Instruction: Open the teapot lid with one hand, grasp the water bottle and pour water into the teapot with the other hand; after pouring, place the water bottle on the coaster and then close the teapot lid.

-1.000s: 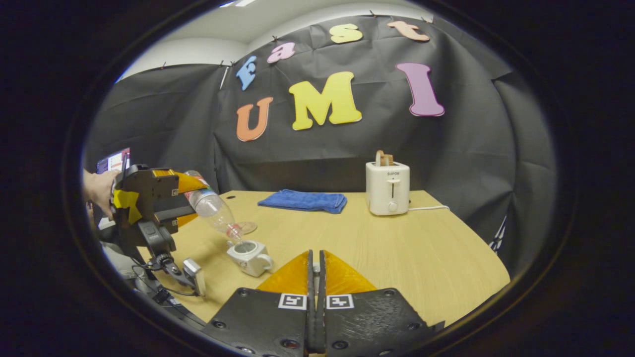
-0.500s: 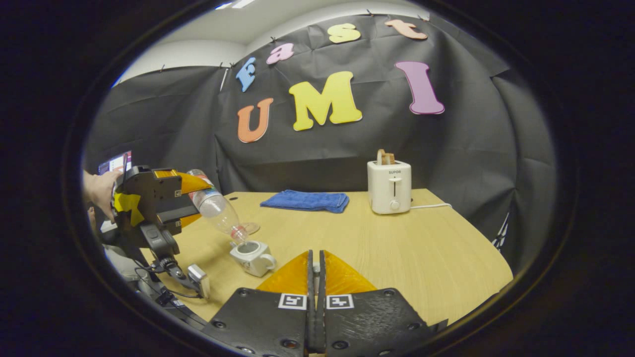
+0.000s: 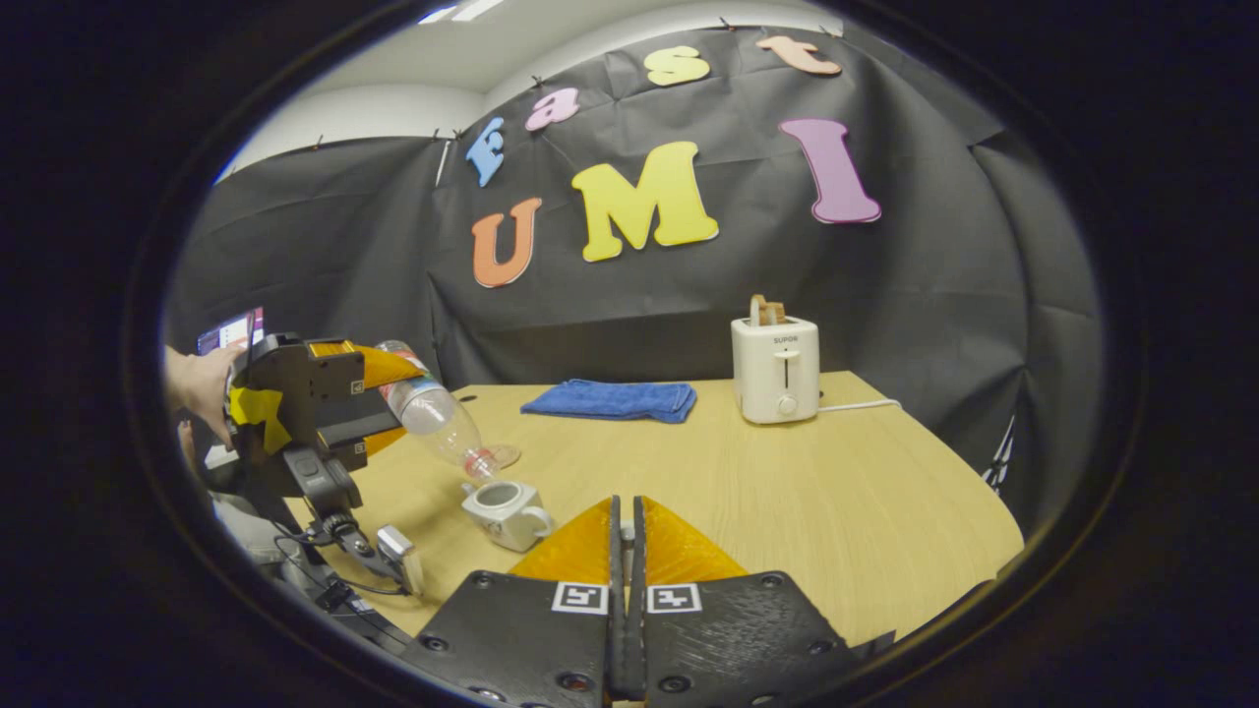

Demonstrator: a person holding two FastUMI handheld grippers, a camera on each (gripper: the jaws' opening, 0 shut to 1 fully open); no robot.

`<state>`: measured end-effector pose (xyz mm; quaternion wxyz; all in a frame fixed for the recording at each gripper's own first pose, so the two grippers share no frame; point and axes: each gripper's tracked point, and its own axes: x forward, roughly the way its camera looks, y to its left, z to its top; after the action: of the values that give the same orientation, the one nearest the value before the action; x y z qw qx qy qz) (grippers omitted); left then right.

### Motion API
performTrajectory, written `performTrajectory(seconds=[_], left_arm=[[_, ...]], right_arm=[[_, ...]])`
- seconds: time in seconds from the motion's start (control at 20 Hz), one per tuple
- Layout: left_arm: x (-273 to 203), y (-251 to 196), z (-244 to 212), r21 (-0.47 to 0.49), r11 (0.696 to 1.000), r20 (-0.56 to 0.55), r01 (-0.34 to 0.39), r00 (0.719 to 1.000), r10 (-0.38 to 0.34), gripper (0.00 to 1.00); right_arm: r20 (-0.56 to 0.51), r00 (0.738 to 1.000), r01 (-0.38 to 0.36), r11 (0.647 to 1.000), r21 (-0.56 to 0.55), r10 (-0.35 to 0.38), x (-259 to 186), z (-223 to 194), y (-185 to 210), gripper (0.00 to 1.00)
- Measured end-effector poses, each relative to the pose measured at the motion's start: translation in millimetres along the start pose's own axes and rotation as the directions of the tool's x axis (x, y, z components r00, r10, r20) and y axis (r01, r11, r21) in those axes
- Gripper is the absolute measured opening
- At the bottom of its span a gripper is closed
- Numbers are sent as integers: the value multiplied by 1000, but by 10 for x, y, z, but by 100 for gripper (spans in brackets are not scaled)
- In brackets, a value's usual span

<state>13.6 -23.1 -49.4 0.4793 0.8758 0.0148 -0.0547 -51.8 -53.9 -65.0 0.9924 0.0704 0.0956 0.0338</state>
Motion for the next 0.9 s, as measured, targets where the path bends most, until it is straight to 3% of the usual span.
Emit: performTrajectory(seconds=[0.2, 0.3, 0.4, 0.5, 0.6, 0.65, 0.75, 0.9], left_arm=[[17, 27, -63, -66, 998, 9, -17, 1000, 18, 69], [44, -42, -68, -151, 988, 17, 6, 1000, -3, 68], [53, -204, -103, -312, 949, 22, 48, 999, -43, 69], [74, -310, -90, -480, 874, 34, 78, 997, -70, 69], [55, -316, -93, -641, 765, 32, 66, 998, -59, 69], [41, -351, -92, -723, 688, 32, 65, 998, -61, 69], [53, -463, -45, -870, 485, 46, 84, 995, -89, 69], [33, -500, 15, -983, 160, 71, 85, 993, -93, 69]], right_arm=[[8, 1000, -2, 1000, 13, 2, -14, 10, 4, 0], [8, 1000, -4, 1000, 24, 4, -6, 9, 6, 0], [7, 1000, -5, 999, 37, 5, -7, 8, 1, 0], [9, 1000, -4, 999, 44, 4, -9, 16, -7, 0], [14, 1000, -5, 999, 52, 5, -9, 39, 5, 0], [15, 1000, -9, 998, 58, 8, -10, 46, 26, 0], [14, 1000, -16, 997, 70, 15, 5, 40, 64, 0], [9, 1000, -23, 997, 77, 22, 4, 25, 122, 0]])
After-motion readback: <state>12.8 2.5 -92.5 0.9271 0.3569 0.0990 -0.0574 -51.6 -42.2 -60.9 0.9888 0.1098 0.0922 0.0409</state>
